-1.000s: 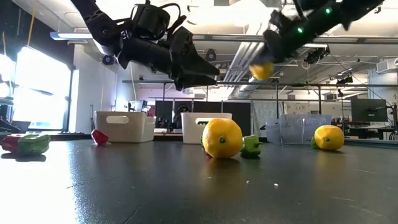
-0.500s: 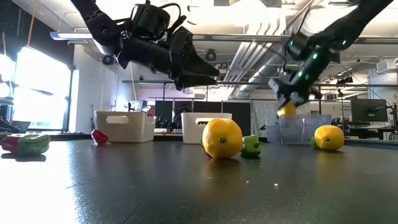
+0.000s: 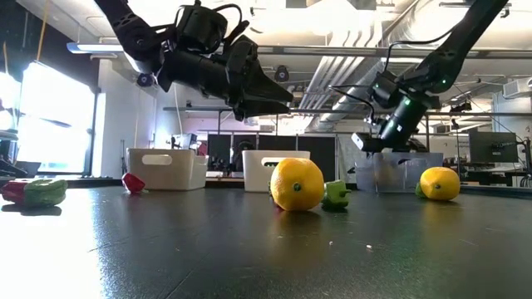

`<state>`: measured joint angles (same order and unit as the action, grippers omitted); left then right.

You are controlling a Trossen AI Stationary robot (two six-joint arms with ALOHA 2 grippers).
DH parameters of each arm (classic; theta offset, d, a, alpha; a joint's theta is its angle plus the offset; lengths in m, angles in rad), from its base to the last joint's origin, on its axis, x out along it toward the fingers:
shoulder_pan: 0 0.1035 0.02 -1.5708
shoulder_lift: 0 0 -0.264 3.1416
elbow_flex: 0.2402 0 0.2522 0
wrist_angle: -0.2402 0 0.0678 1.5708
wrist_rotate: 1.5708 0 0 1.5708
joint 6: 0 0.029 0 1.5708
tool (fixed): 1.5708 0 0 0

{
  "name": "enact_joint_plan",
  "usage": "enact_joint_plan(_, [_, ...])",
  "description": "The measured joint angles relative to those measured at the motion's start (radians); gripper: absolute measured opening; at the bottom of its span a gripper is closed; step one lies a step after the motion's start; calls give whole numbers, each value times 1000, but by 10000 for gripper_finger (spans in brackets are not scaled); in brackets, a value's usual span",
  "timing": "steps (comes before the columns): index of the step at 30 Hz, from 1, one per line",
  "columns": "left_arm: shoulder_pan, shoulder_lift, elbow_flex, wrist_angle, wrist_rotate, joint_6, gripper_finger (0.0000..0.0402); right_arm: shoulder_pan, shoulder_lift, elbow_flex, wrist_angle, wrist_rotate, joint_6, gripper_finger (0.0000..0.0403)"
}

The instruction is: Sort produce into baskets

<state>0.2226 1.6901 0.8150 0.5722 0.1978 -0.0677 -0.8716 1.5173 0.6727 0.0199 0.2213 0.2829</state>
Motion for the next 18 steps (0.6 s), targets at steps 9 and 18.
enact_joint_plan(9, [-2,0,0,1,1,1,213,23,0,0,8,49,-37,290])
enact_joint_plan(18, [-2,0,0,2,0,12,213,59,-151,0,-57,49,-183,260])
